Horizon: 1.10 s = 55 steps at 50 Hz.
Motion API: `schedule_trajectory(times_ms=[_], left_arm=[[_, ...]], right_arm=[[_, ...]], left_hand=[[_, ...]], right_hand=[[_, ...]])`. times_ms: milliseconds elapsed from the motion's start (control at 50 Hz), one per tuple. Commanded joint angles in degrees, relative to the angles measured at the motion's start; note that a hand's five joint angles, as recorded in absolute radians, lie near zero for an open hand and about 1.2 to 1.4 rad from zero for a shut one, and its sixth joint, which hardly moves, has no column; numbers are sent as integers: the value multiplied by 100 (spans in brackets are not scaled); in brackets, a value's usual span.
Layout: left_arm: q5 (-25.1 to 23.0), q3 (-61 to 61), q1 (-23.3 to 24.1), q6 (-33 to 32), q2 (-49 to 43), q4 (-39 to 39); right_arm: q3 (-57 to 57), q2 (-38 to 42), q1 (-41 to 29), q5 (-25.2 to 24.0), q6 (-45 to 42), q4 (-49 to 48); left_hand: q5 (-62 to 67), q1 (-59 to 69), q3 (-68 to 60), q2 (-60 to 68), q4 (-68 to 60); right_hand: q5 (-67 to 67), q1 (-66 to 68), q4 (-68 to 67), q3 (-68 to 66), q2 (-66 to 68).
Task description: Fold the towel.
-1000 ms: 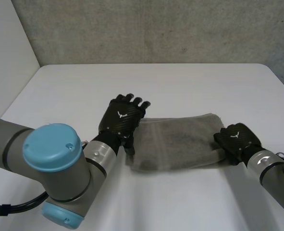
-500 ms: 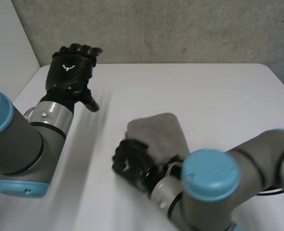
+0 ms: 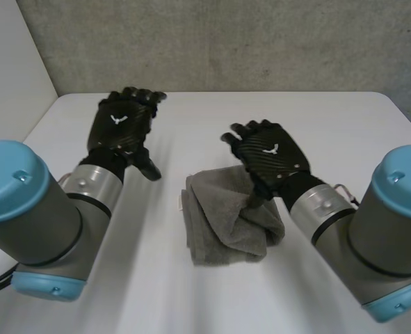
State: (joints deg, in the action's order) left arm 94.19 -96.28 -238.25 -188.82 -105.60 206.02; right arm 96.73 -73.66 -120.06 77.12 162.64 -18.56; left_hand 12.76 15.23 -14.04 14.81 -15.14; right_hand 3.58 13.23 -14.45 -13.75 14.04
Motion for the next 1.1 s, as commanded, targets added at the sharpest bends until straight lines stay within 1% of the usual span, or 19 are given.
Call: schedule_trajectory(times_ms=[20,100,160,440,500,540,580,640,760,820,860,880,920,940,980,1020,1040,1080,1100], left_arm=[[-6,242,578,-15,-813,-79],[11,522,789,-23,-1295,-298],[11,672,842,-32,-1463,-483],[-33,708,860,20,-1534,-580],[-50,708,895,3,-1789,-589],[-41,760,1008,-32,-2069,-607],[-41,795,1053,-32,-2148,-615],[-33,857,1062,-32,-2167,-633],[-24,883,965,-23,-2026,-633],[3,857,930,-15,-1780,-624],[11,831,930,-15,-1491,-633],[11,831,930,-15,-1490,-633],[20,831,921,-23,-1167,-633],[20,831,921,-23,-1165,-633],[20,848,877,-23,-936,-642],[29,883,694,-6,-429,-729],[29,883,693,-6,-427,-730],[46,1023,439,-6,55,-957],[46,1024,438,-6,57,-958]], right_arm=[[-85,528,457,-4,40,362],[-164,870,492,5,40,388],[-173,967,484,5,22,397],[-129,967,484,5,40,388],[-129,1020,484,5,40,388],[-137,1212,484,5,-4,397],[-163,1335,484,5,-4,397],[-172,1450,484,5,-4,423],[-181,1398,492,-13,-4,468],[-199,1161,492,5,-4,476],[-208,732,484,22,31,502],[-208,730,484,23,31,503],[-243,249,484,75,66,581],[-243,246,484,75,66,582],[-304,-8,475,110,84,643],[-470,-559,484,337,215,774],[-471,-562,484,339,216,775],[-707,-1061,492,697,461,915],[-709,-1063,492,699,462,916]], left_hand=[[-1204,-451,333,-409,442],[-1187,-434,316,-393,426],[-1170,-417,299,-376,409],[-1204,-451,333,-409,442],[-1221,-468,349,-426,459],[-1187,-434,316,-393,426],[-1170,-418,299,-376,409],[-1154,-401,282,-359,392],[-1153,-401,282,-359,392],[-1137,-384,265,-342,375],[-1137,-384,265,-342,375],[-1137,-384,265,-342,375],[-1153,-400,282,-359,392],[-1153,-401,282,-359,392],[-1153,-401,282,-359,392],[-1153,-401,282,-359,392],[-1153,-401,282,-359,392],[-1153,-401,282,-359,392],[-1153,-401,282,-359,392]], right_hand=[[-358,-323,445,375,-404],[-358,-323,445,375,-404],[-358,-323,445,375,-404],[-358,-323,445,375,-404],[-358,-323,445,375,-404],[-358,-323,445,375,-404],[-358,-323,445,375,-404],[-358,-323,445,375,-404],[-358,-323,445,375,-404],[-358,-323,445,375,-404],[-358,-323,445,375,-404],[-358,-323,445,375,-404],[-358,-323,445,375,-404],[-358,-323,445,375,-404],[-358,-323,445,375,-404],[-358,-323,445,375,-404],[-358,-323,445,375,-404],[-358,-323,445,375,-404],[-358,-323,445,375,-404]])
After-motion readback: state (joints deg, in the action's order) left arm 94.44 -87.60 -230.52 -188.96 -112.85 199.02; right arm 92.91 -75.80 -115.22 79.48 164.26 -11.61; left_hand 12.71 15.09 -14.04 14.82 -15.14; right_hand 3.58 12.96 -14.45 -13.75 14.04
